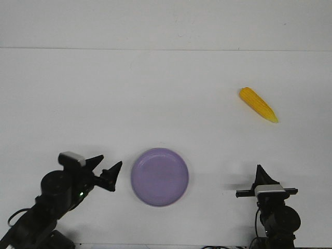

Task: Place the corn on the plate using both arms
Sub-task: 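Open the left gripper and pull it back from the plate, then reach the right gripper forward to the yellow corn cob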

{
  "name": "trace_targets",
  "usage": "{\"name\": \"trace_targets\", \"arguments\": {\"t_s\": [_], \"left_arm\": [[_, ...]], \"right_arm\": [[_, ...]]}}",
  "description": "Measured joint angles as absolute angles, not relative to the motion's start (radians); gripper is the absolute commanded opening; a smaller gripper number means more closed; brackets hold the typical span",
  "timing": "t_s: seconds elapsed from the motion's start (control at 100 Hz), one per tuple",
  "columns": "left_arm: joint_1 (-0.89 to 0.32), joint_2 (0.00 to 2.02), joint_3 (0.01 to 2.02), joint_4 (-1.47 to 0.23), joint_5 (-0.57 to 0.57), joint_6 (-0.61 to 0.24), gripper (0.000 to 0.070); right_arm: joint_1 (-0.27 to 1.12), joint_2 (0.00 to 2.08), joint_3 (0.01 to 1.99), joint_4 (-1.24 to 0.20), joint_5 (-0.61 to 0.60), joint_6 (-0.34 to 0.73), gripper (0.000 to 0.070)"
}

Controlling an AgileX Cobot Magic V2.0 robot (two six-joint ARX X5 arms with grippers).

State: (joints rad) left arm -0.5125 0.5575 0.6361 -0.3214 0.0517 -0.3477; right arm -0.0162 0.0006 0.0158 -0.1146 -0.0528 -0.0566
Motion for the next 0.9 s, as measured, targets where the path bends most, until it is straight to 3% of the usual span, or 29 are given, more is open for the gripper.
{"name": "trace_targets", "arguments": {"t_s": [0.11, 0.23, 0.38, 0.52, 0.56, 0.65, 0.69, 0.9], "left_arm": [[-0.513, 0.392, 0.624, -0.430, 0.049, -0.340, 0.0502], [-0.513, 0.295, 0.610, -0.509, 0.028, -0.338, 0.0502], [-0.513, 0.261, 0.609, -0.509, 0.025, -0.338, 0.0502], [-0.513, 0.263, 0.609, -0.509, 0.025, -0.338, 0.0501], [-0.513, 0.263, 0.609, -0.509, 0.024, -0.338, 0.0502], [-0.513, 0.263, 0.609, -0.509, 0.017, -0.338, 0.0502], [-0.513, 0.263, 0.609, -0.509, 0.010, -0.338, 0.0502], [-0.513, 0.263, 0.608, -0.509, 0.000, -0.338, 0.0502]], "right_arm": [[-0.016, 0.001, 0.016, -0.115, -0.069, -0.031, 0.0009], [-0.016, 0.001, 0.016, -0.115, -0.103, 0.100, 0.0009], [-0.016, 0.001, 0.019, -0.062, -0.106, 0.252, 0.0004], [-0.016, 0.036, 0.142, -0.109, -0.069, 0.349, 0.0013], [-0.016, 0.069, 0.209, -0.119, -0.050, 0.350, 0.0078], [-0.016, 0.177, 0.366, -0.153, -0.029, 0.321, 0.0434], [-0.016, 0.242, 0.430, -0.175, -0.028, 0.298, 0.0537], [-0.016, 0.680, 0.720, -0.316, -0.028, 0.129, 0.0559]]}}
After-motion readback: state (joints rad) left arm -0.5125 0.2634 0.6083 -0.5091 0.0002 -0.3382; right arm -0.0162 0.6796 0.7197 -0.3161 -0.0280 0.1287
